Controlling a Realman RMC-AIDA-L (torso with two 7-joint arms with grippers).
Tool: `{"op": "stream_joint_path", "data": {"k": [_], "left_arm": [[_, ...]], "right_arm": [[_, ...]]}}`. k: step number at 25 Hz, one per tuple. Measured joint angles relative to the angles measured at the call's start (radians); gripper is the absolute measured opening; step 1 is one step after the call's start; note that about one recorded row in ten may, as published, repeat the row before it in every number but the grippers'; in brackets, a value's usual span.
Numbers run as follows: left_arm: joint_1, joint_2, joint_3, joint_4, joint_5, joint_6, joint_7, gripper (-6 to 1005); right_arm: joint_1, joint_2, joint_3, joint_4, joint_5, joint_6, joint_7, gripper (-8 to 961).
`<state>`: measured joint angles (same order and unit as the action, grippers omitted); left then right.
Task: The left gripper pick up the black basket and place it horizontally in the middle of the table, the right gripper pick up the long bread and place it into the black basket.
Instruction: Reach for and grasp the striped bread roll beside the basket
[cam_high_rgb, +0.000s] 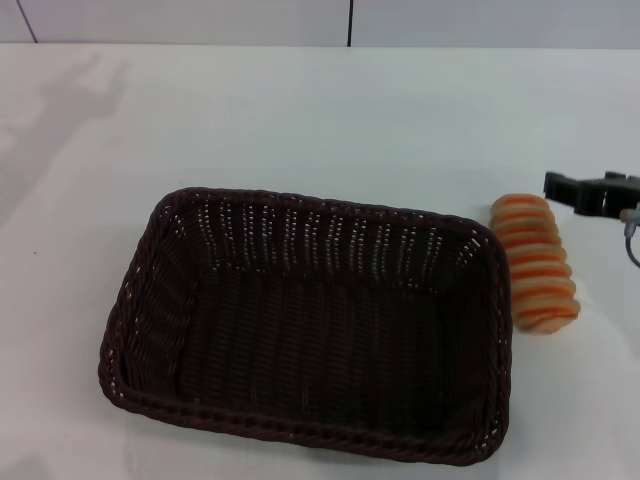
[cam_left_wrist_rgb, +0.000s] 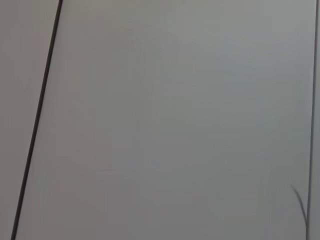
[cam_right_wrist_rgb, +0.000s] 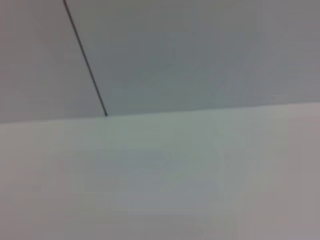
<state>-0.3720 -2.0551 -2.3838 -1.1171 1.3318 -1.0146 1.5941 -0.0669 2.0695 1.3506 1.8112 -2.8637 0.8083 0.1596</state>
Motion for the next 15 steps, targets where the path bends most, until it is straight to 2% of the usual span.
{"op": "stream_joint_path", "data": {"k": [6,15], "left_arm": [[0.002,0.000,-0.009,0.014,-0.020,-0.021,0.011,429],[0.010,0.000,-0.010,0.014,-0.030,-0.039,0.015,429]], "right_arm": [[0.035,0.002,0.032,-0.101,0.051,0.016,-0.078,697],[0.065,0.004,0.028,-0.161,0.073,0.001,-0.111,697]]}}
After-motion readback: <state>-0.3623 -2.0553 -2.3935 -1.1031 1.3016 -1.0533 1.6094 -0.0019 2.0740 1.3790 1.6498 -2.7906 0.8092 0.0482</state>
